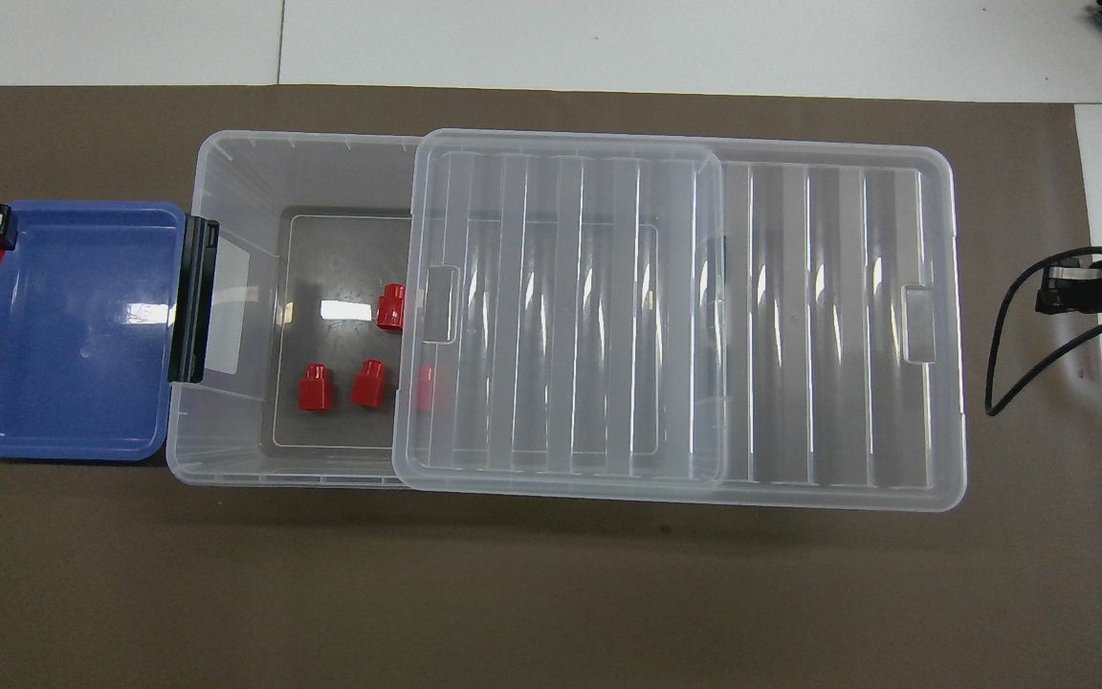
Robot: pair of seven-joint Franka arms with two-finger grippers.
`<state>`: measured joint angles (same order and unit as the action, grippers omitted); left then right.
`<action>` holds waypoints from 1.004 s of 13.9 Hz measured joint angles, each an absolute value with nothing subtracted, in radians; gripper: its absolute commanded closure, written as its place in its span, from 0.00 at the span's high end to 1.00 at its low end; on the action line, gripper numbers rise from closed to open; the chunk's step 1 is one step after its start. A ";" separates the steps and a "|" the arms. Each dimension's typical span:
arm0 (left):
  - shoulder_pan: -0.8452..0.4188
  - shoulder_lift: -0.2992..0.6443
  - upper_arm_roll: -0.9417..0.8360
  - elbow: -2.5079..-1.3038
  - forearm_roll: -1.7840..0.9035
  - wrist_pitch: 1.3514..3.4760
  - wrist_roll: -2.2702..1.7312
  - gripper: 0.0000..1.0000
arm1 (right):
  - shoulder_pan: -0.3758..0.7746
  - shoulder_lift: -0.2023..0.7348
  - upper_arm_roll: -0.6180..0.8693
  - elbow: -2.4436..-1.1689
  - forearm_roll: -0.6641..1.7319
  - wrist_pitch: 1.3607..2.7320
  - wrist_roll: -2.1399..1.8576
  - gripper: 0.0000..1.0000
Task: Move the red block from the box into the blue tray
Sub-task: 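Lift the red block with the left gripper and carry it over the tray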
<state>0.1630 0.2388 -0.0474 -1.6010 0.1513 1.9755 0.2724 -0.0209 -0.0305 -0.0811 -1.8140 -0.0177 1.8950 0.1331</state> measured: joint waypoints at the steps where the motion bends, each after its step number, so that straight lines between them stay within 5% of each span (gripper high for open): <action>1: 0.170 0.239 -0.048 -1.647 0.151 2.037 0.293 0.00 | -0.021 -0.026 -0.082 -1.836 -0.018 1.935 0.133 0.00; 6: 0.191 0.262 -0.048 -1.836 0.123 2.270 0.314 0.00 | -0.021 0.054 -0.082 -1.864 -0.018 2.087 0.131 0.00; 14: 0.260 0.323 -0.048 -1.899 -0.039 2.343 0.349 0.00 | -0.018 0.128 -0.059 -1.860 -0.018 2.182 0.126 0.00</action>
<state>0.2596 0.3230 -0.0477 -1.8993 -0.0385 2.3428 0.3485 -0.0184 0.1277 -0.0590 -1.8604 -0.0177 2.1822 0.1265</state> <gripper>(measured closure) 0.652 0.991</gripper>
